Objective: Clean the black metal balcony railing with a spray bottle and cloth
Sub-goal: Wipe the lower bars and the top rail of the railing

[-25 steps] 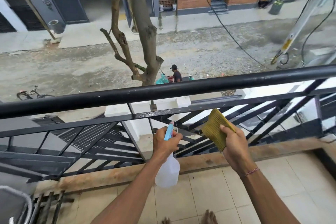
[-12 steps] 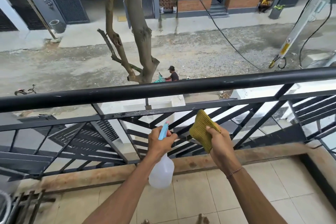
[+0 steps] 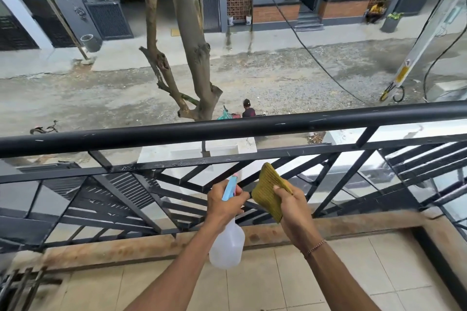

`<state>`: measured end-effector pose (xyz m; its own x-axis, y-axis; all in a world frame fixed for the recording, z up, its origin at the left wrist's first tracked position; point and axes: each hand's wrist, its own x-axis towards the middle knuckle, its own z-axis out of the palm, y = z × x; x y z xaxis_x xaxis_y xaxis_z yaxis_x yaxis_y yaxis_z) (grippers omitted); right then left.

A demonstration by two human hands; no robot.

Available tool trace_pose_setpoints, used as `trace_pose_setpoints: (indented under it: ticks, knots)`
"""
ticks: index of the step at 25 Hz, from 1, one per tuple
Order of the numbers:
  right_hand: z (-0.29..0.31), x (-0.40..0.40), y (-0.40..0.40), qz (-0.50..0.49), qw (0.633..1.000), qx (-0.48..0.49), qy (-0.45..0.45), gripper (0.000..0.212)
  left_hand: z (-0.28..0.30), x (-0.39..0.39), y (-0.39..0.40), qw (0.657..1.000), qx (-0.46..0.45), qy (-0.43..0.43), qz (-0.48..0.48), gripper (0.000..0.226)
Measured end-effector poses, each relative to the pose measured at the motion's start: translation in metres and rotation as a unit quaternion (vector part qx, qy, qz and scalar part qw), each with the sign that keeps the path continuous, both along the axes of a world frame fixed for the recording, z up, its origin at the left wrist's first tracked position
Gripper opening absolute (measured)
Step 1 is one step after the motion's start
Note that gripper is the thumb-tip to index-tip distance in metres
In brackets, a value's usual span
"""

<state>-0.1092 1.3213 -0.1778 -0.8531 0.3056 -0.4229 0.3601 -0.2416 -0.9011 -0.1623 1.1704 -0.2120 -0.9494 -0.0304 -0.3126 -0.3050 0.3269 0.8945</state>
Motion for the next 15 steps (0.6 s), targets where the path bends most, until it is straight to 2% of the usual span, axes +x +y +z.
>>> trace_pose_setpoints:
  ticks: [15]
  knots:
    - [-0.015,0.006,0.064,-0.047,0.998,-0.036,-0.011,0.023,0.007,-0.002,0.067,0.998,-0.023,0.003,-0.051,0.016]
